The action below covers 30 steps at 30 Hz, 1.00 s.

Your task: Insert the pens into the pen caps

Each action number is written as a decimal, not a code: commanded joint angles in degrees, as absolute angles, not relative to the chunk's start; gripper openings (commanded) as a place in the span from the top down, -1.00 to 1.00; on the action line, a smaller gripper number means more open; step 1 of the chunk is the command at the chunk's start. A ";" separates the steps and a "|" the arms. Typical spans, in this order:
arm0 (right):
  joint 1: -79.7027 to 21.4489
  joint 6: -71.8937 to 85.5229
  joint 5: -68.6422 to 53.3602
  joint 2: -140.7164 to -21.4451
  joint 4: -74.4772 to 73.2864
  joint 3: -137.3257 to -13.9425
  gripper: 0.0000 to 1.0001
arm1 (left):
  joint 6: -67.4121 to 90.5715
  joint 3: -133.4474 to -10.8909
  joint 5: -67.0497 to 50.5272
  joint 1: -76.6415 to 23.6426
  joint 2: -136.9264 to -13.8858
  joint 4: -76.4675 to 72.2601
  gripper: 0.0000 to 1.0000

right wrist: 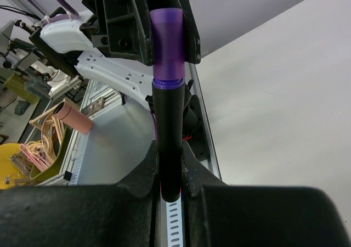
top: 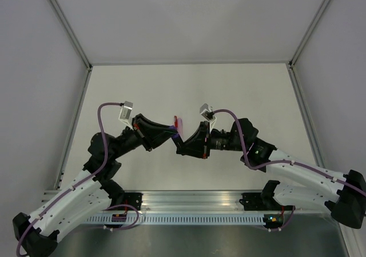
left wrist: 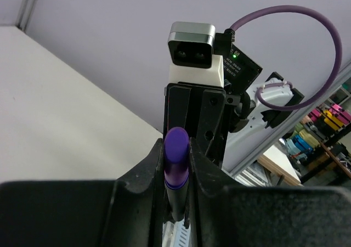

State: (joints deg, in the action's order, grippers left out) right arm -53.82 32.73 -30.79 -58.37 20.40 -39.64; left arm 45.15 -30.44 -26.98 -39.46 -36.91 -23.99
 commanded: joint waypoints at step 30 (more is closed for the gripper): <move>-39.20 28.67 -41.75 -76.54 22.36 -75.23 1.00 | 41.14 -25.22 -41.84 -42.36 -44.91 -27.86 0.95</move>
State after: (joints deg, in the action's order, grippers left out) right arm -41.23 29.17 -55.61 -74.78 8.86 -64.77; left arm 43.46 -29.12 -17.96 -37.71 -40.73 -41.63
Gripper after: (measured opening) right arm 0.147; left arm 0.219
